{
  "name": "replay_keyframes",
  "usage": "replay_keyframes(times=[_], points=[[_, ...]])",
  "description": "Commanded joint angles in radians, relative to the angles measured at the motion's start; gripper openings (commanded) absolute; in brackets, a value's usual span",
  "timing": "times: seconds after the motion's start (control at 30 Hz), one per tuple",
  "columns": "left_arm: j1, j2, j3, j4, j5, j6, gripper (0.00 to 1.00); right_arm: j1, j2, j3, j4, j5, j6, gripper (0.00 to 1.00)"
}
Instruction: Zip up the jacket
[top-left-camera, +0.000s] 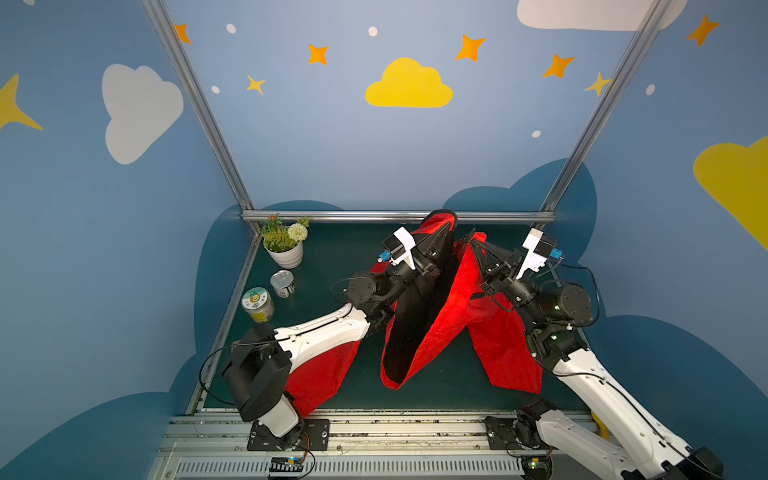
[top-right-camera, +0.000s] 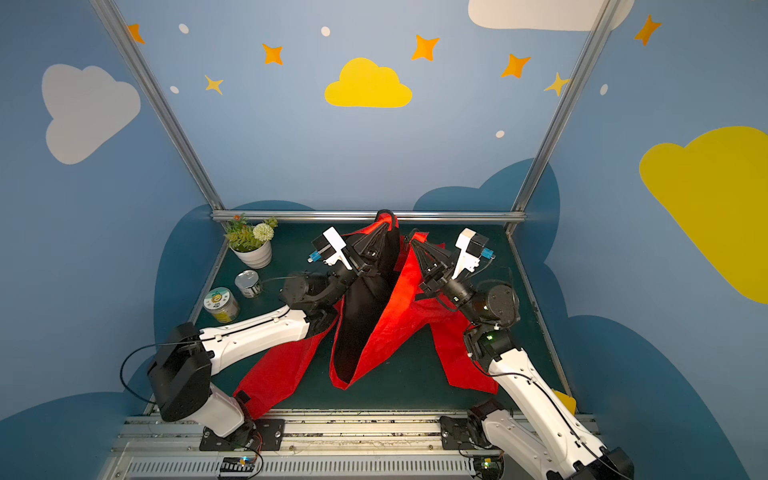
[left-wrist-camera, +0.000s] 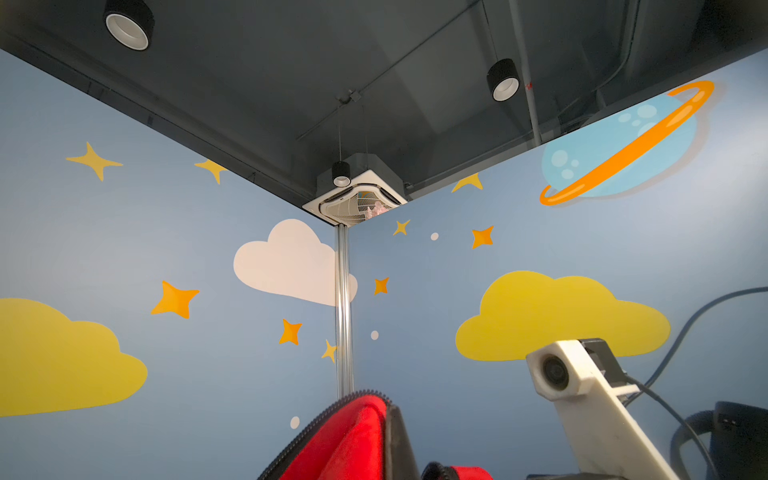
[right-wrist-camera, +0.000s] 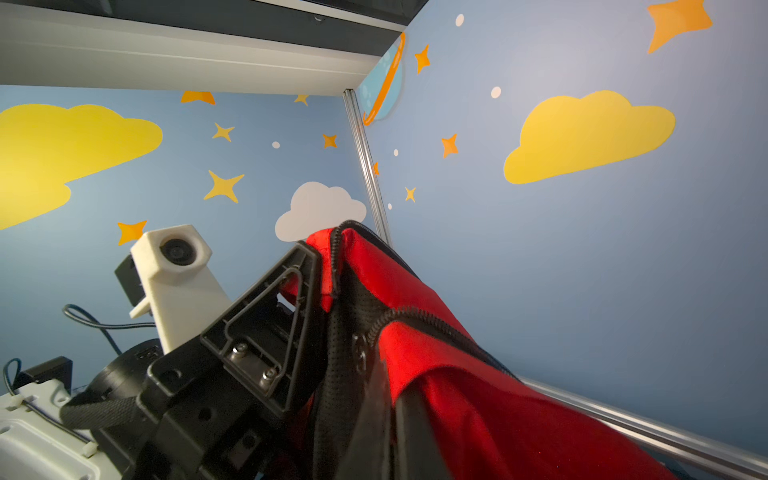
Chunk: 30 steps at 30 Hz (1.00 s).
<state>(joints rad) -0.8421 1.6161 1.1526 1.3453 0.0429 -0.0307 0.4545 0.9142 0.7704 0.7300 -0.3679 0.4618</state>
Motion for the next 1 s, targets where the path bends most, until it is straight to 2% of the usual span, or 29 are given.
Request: replay_keyframes(times=[0.0, 0.43, 0.97], points=[[0.020, 0.019, 0.047, 0.051, 0.051, -0.042, 0.03, -0.011, 0.018, 0.055, 0.102, -0.038, -0.014, 0.00], [0.024, 0.040, 0.068, 0.052, 0.072, -0.043, 0.03, -0.020, 0.096, 0.113, 0.110, -0.077, 0.033, 0.00], [0.025, 0.049, 0.080, 0.052, 0.052, -0.060, 0.03, -0.020, 0.100, 0.099, 0.108, -0.089, 0.049, 0.00]])
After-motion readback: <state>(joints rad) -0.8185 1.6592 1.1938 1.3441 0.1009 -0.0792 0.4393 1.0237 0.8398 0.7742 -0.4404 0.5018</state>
